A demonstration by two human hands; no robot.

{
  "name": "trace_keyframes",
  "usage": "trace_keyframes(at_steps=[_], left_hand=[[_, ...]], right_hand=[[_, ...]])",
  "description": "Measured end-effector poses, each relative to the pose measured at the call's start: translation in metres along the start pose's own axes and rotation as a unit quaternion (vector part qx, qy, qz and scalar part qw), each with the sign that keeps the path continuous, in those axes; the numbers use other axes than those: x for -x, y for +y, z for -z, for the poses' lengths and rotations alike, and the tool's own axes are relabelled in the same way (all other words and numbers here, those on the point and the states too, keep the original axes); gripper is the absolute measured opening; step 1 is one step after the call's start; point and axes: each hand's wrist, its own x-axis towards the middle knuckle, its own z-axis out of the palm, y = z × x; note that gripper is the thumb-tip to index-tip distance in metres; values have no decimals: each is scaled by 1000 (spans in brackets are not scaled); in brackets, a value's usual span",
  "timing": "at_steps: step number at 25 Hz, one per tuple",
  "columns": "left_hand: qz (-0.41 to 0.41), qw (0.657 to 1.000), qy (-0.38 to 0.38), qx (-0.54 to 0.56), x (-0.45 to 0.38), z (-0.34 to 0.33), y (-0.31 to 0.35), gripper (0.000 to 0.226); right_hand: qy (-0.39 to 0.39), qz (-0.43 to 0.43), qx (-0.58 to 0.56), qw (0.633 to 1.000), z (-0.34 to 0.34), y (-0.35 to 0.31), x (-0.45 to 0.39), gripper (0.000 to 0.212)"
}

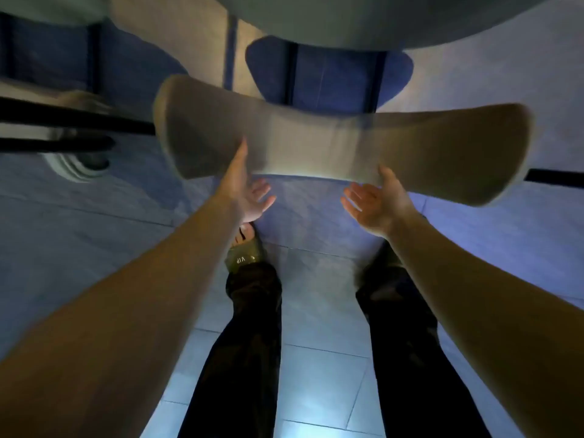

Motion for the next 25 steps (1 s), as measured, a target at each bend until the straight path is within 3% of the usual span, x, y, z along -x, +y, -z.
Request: trace_keyframes(at_steps=[3, 10, 14, 25], left_hand=[[-11, 997, 18, 75, -35, 0, -2, 84], [-52, 986, -25, 154, -71, -7, -16, 75], [-51, 987, -22, 152, -61, -12, -15, 72], [-22, 995, 20, 100, 27, -7, -6, 87]], right_hand=[[17, -3, -32, 999, -2, 8, -35, 26], [18, 3, -74, 997, -18, 9, -70, 36], [51, 1, -77, 996, -21, 8, -66, 69], [54, 6, -36, 998, -12, 4, 36, 59]])
